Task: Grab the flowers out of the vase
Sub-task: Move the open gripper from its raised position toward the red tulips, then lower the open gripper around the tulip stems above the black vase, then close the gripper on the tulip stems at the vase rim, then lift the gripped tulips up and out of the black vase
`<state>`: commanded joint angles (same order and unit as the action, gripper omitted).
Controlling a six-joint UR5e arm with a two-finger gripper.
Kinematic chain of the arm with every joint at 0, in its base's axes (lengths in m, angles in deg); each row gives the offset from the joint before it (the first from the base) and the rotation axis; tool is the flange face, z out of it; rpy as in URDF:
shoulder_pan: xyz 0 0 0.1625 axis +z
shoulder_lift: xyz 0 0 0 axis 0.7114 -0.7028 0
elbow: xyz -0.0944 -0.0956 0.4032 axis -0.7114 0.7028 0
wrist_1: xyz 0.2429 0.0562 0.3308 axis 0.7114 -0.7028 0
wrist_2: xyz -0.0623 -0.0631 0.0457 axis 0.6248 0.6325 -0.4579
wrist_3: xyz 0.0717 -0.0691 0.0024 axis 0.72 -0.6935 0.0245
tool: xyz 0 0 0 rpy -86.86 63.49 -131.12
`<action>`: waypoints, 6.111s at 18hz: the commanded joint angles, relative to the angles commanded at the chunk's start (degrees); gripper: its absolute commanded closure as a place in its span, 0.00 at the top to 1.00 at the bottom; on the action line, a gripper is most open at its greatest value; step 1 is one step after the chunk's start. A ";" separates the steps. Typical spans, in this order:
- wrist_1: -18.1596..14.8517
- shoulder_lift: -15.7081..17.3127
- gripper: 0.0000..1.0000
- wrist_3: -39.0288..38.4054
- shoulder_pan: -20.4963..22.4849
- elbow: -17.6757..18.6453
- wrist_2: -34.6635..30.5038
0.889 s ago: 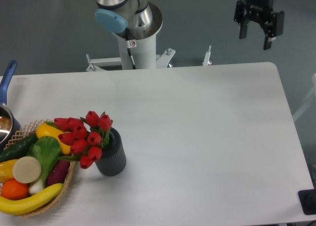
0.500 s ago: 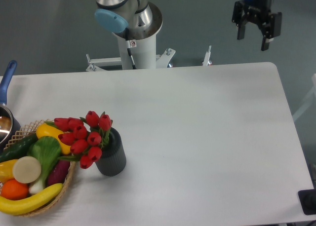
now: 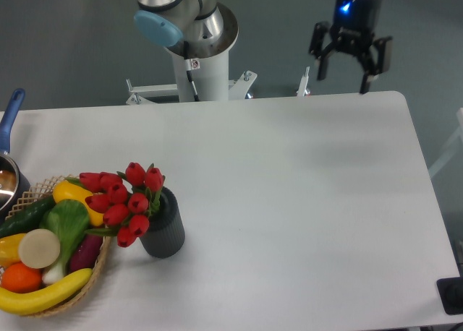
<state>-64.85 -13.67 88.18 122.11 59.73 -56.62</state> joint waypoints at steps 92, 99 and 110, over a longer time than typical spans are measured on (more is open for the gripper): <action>17.68 -17.42 0.44 -20.39 -25.34 -2.54 29.10; 17.68 -14.69 0.44 -24.00 -25.51 -2.63 30.50; 17.59 -10.91 0.44 -34.38 -25.51 -7.11 32.09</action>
<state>-47.25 -24.58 53.80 96.59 52.62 -24.53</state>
